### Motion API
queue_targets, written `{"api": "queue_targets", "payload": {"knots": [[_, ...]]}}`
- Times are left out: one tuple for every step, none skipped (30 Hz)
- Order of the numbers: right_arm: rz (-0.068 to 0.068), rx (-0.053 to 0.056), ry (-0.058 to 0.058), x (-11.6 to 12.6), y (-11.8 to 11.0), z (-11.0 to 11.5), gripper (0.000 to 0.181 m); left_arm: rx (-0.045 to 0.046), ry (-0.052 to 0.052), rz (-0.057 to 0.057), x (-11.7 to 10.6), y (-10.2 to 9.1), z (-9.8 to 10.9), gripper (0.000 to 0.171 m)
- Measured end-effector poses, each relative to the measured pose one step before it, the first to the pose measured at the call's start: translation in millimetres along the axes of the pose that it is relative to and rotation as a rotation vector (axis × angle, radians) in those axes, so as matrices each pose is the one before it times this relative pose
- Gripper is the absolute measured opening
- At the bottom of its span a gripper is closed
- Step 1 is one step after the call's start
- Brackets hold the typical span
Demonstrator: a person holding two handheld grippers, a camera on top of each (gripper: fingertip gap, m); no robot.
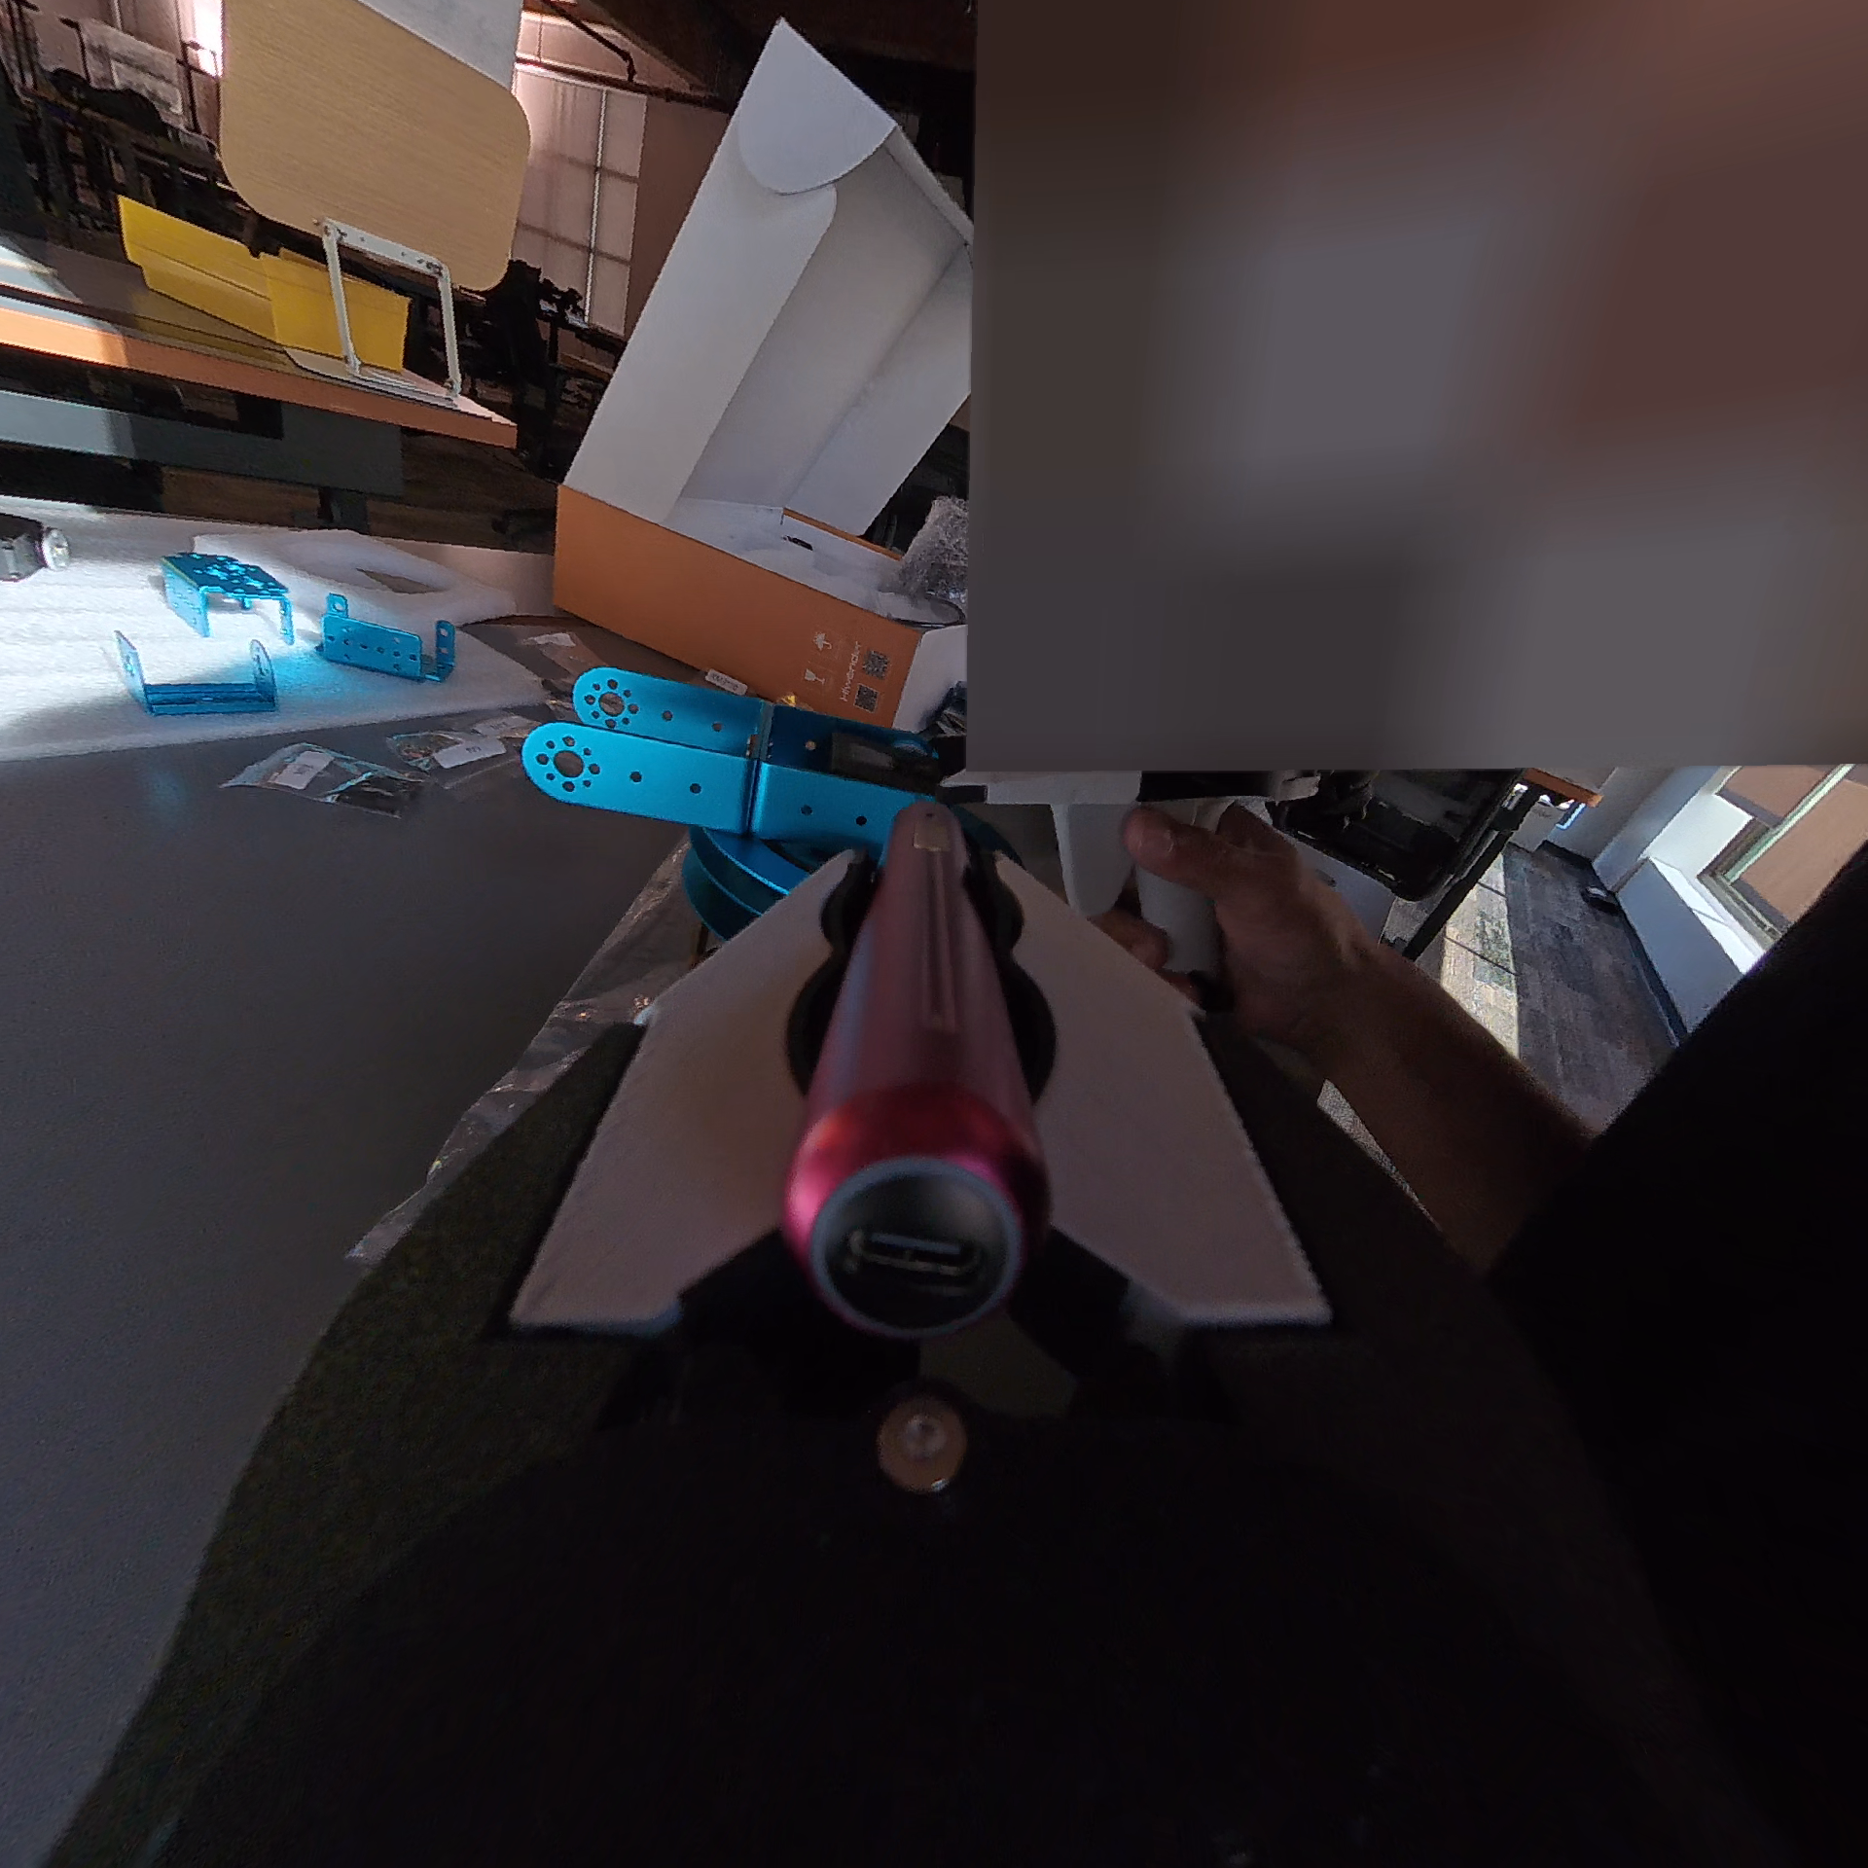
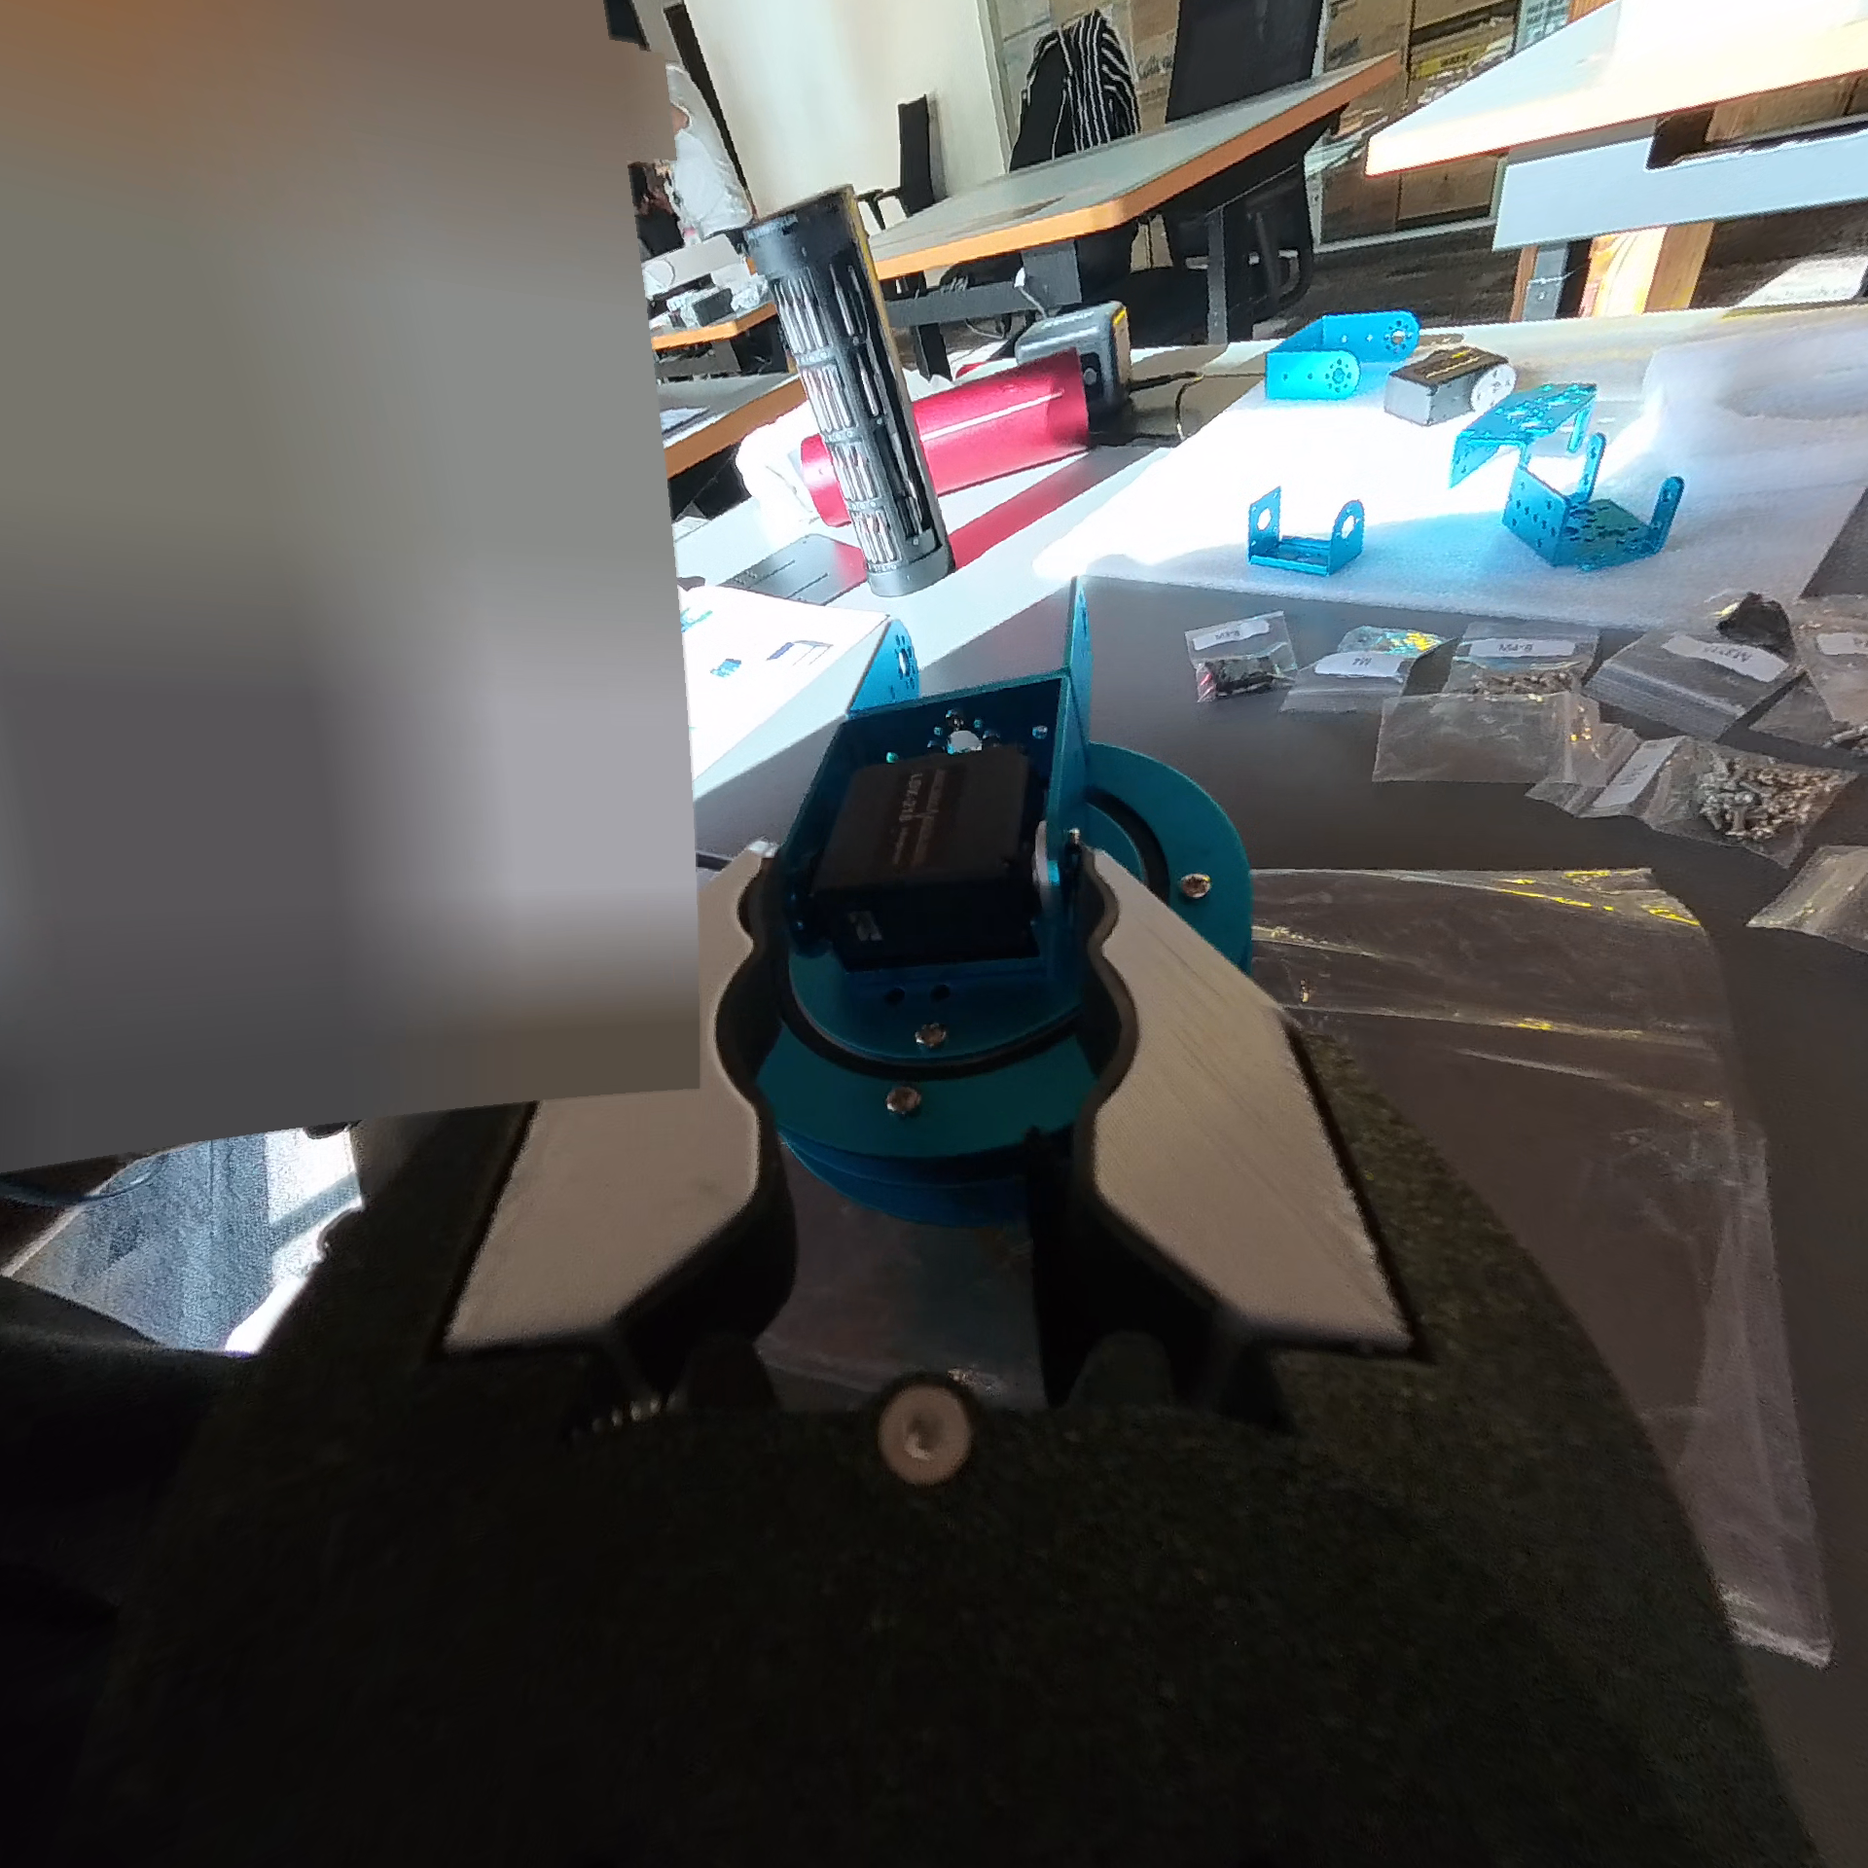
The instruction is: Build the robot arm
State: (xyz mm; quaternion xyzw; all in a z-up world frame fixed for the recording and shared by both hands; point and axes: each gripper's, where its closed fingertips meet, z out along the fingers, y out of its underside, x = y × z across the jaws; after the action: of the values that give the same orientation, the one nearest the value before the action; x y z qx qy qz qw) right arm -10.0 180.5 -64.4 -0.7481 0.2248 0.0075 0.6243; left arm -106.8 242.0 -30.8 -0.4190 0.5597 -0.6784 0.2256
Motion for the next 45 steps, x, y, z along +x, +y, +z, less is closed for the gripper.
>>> {"api": "queue_targets", "payload": {"knots": [[0.0024, -0.0044, 0.0002, 0.17, 0.07, 0.16, 0.057, 0.00211, 0.0001, -0.0006, -0.46, 0.27, 0.04, 0.021], [0.0009, -0.0038, 0.0012, 0.27, -0.08, 0.25, 0.055, 0.00147, 0.0002, -0.0031, -0.41, 0.10, -0.03, 0.020], [-0.0050, -0.0033, 0.0031, 0.07, -0.10, 0.30, 0.056, 0.00248, -0.0014, -0.0019, -0.55, -0.20, -0.12, 0.020], [-0.0026, -0.0027, 0.0028, 0.11, -0.06, 0.43, 0.056, 0.00489, -0.0038, 0.0004, -0.78, -0.45, 0.00, 0.020], [0.0014, -0.0023, 0.0031, 0.26, -0.17, 0.60, 0.057, 0.00226, 0.0000, -0.0005, -0.34, -0.13, 0.06, 0.020], [0.0025, -0.0012, 0.0014, 0.42, -0.09, 0.45, 0.056, -0.00208, -0.0005, -0.0007, -0.58, 0.32, 0.09, 0.020], [0.0025, -0.0018, 0.0000, 0.31, -0.05, 0.44, 0.056, -0.00102, -0.0042, 0.0031, -0.84, 0.24, -0.08, 0.020], [-0.0006, -0.0032, 0.0028, 0.08, -0.10, 0.21, 0.056, 0.00210, -0.0017, 0.0035, -0.06, -0.05, -0.02, 0.020], [0.0013, -0.0025, 0.0036, 0.13, -0.09, 0.19, 0.061, 0.00292, -0.0036, 0.0027, -0.25, -0.06, -0.05, 0.020], [0.0004, 0.0005, 0.0048, 0.21, -0.11, 0.29, 0.061, 0.00391, -0.0050, 0.0009, -0.32, -0.09, 0.15, 0.020], [-0.0014, 0.0009, 0.0051, 0.26, 0.01, 0.20, 0.056, 0.00239, -0.0024, -0.0061, -0.36, 0.04, 0.07, 0.020], [0.0013, -0.0011, 0.0029, 0.18, -0.05, 0.05, 0.056, 0.00151, 0.0002, -0.0055, -0.25, 0.09, -0.02, 0.021], [-0.0008, -0.0023, 0.0027, 0.18, 0.13, 0.04, 0.055, 0.00037, 0.0010, -0.0001, -0.21, 0.46, -0.11, 0.021], [-0.0023, -0.0023, 0.0012, 0.10, -0.02, 0.13, 0.056, -0.00025, 0.0019, -0.0001, -0.19, 0.30, -0.03, 0.021], [0.0013, -0.0029, 0.0019, 0.26, 0.15, 0.23, 0.057, -0.00219, 0.0038, -0.0011, -0.33, 0.31, 0.09, 0.021], [0.0028, -0.0045, 0.0010, 0.26, 0.01, 0.03, 0.055, -0.00179, 0.0032, -0.0017, -0.62, -0.15, 0.13, 0.021], [-0.0005, -0.0024, 0.0013, 0.29, -0.10, 0.12, 0.056, -0.00004, 0.0026, 0.0001, -0.57, -0.40, 0.41, 0.021], [0.0015, 0.0027, 0.0021, 0.45, -0.25, 0.21, 0.055, -0.00111, 0.0022, 0.0053, -0.08, -0.15, 0.46, 0.021], [-0.0005, 0.0023, -0.0005, 0.38, -0.05, 0.27, 0.055, 0.00004, -0.0018, 0.0056, 0.02, 0.02, 0.32, 0.021], [0.0026, -0.0024, -0.0016, 0.48, -0.26, 0.20, 0.055, 0.00326, -0.0044, 0.0015, 0.29, 0.20, 0.28, 0.021], [-0.0003, -0.0037, 0.0022, 0.50, -0.25, 0.33, 0.055, 0.00598, -0.0067, 0.0046, 0.21, 0.17, 0.34, 0.021], [-0.0027, -0.0028, 0.0023, 0.69, -0.22, 0.21, 0.055, 0.00555, -0.0073, 0.0138, 0.54, 0.67, 0.55, 0.021], [0.0023, -0.0026, -0.0037, 0.66, -0.26, 0.14, 0.054, 0.00246, -0.0049, 0.0070, 0.39, 0.78, 0.25, 0.021], [0.0045, -0.0024, -0.0059, 0.17, -0.07, 0.17, 0.055, 0.00289, -0.0036, -0.0152, -0.35, -0.17, 0.14, 0.021], [0.0009, -0.0022, -0.0053, 0.04, -0.09, -0.11, 0.055, 0.00251, -0.0031, -0.0186, -0.44, 0.17, 0.16, 0.021], [-0.0004, -0.0009, -0.0066, 0.17, 0.07, -0.31, 0.055, 0.00121, -0.0009, -0.0085, 0.19, 0.57, -0.09, 0.021], [-0.0013, -0.0011, -0.0053, 0.33, 0.14, -0.36, 0.055, 0.00249, -0.0032, 0.0024, 0.36, 0.70, -0.37, 0.021], [0.0059, -0.0015, -0.0014, 0.41, -0.10, -0.21, 0.054, 0.00074, -0.0037, 0.0067, 0.80, 0.71, -0.28, 0.021], [-0.0001, 0.0004, -0.0007, -0.10, 0.02, 0.15, 0.054, 0.00096, -0.0059, 0.0066, 0.83, 0.24, -0.50, 0.021], [-0.0013, 0.0009, 0.0041, 0.31, 0.02, -0.04, 0.052, 0.00088, -0.0071, 0.0065, 0.80, 0.27, -0.56, 0.021], [-0.0029, 0.0014, 0.0122, 1.18, 0.24, -0.22, 0.049, 0.00288, -0.0065, 0.0034, 1.03, -0.03, -0.35, 0.021], [-0.0002, 0.0021, -0.0025, -1.24, 0.23, 0.11, 0.050, 0.00237, -0.0087, 0.0041, 0.76, 0.06, -0.35, 0.021], [0.0010, -0.0004, -0.0005, -0.50, 0.21, -0.14, 0.050, 0.00469, -0.0057, 0.0027, 0.93, -0.08, -0.37, 0.021], [0.0009, -0.0002, 0.0007, -0.34, 0.08, -0.15, 0.050, 0.00342, -0.0019, 0.0029, 0.40, 0.21, 0.00, 0.021], [0.0023, 0.0014, 0.0013, 0.06, -0.01, -0.18, 0.050, 0.00115, 0.0021, -0.0077, -0.31, 0.32, 0.08, 0.021], [0.0016, 0.0037, -0.0007, -0.17, -0.03, 0.04, 0.049, -0.00049, 0.0038, -0.0156, -0.60, 0.27, -0.32, 0.021], [0.0049, 0.0036, -0.0072, -0.75, 0.16, -0.06, 0.050, 0.00297, 0.0018, -0.0119, -0.48, -0.27, -0.75, 0.021], [0.0090, 0.0038, -0.0120, -1.06, 0.18, 0.09, 0.052, 0.00303, -0.0012, -0.0014, 0.26, 0.27, -0.78, 0.021], [0.0027, 0.0053, -0.0121, -0.81, 0.33, -0.15, 0.051, 0.00045, -0.0019, 0.0073, 0.82, 0.47, -0.51, 0.021], [-0.0080, -0.0008, -0.0099, -0.59, 0.44, -0.78, 0.051, -0.00256, 0.0012, 0.0039, 0.86, 0.16, -0.24, 0.021], [-0.0184, -0.0053, -0.0043, -0.43, 0.39, -0.91, 0.051, -0.00438, 0.0058, -0.0021, 0.76, 0.03, -0.03, 0.021], [-0.0247, -0.0057, -0.0013, -0.16, 0.06, -0.88, 0.051, -0.00250, 0.0070, -0.0103, -0.36, -0.04, 0.00, 0.021], [-0.0135, -0.0049, -0.0018, -0.03, -0.30, -0.65, 0.052, -0.00065, 0.0071, -0.0174, -0.69, 0.01, 0.25, 0.021], [-0.0145, -0.0014, -0.0010, 0.15, -0.65, -0.17, 0.052, -0.00054, 0.0050, -0.0143, -0.70, 0.03, 0.20, 0.021], [-0.0227, -0.0016, -0.0015, 0.02, -0.44, 0.08, 0.052, 0.00032, 0.0024, -0.0063, -0.57, -0.04, -0.06, 0.021]]}}
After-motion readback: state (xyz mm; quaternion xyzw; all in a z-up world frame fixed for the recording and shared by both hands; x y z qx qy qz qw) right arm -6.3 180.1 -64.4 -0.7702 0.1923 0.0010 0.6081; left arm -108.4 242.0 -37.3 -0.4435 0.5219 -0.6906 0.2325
